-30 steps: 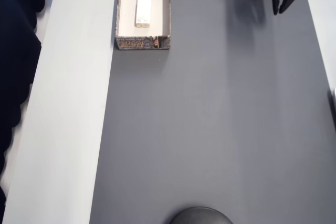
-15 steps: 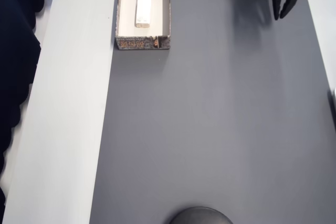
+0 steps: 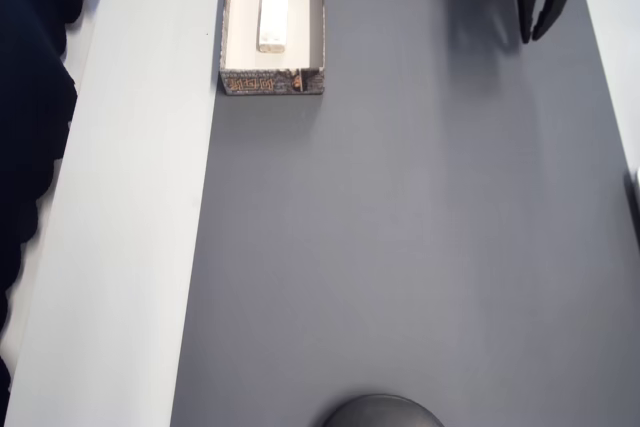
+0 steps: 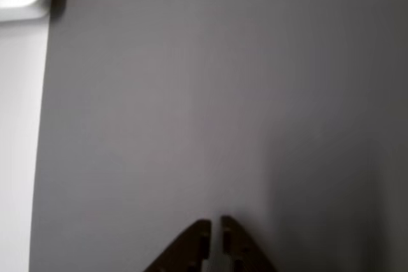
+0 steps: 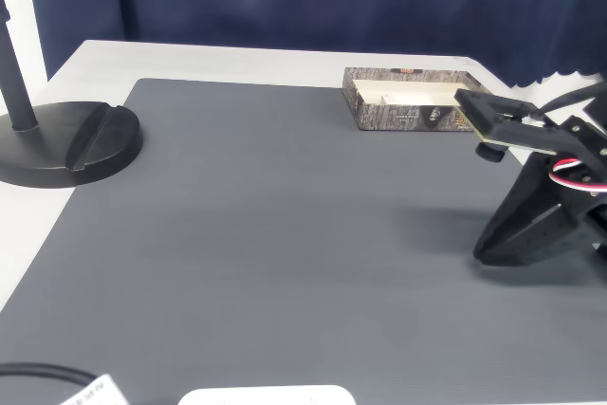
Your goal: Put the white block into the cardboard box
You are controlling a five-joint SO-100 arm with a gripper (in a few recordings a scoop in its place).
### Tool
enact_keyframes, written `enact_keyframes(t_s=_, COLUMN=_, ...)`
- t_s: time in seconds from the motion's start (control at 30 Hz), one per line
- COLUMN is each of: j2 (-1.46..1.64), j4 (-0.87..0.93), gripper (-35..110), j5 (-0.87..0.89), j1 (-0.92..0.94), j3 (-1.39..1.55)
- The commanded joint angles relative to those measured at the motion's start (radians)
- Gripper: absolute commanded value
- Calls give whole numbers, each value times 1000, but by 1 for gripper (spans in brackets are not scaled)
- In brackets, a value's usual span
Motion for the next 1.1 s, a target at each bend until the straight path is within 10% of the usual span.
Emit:
enact_keyframes(t_s=0.0, j2=31, j4=6, gripper=-2, j5=-15, j1=-14, j3=8)
enact_keyframes(t_s=1.07, j2=60, j4=58, gripper=-2, j5=14, j1=-3, j3=51)
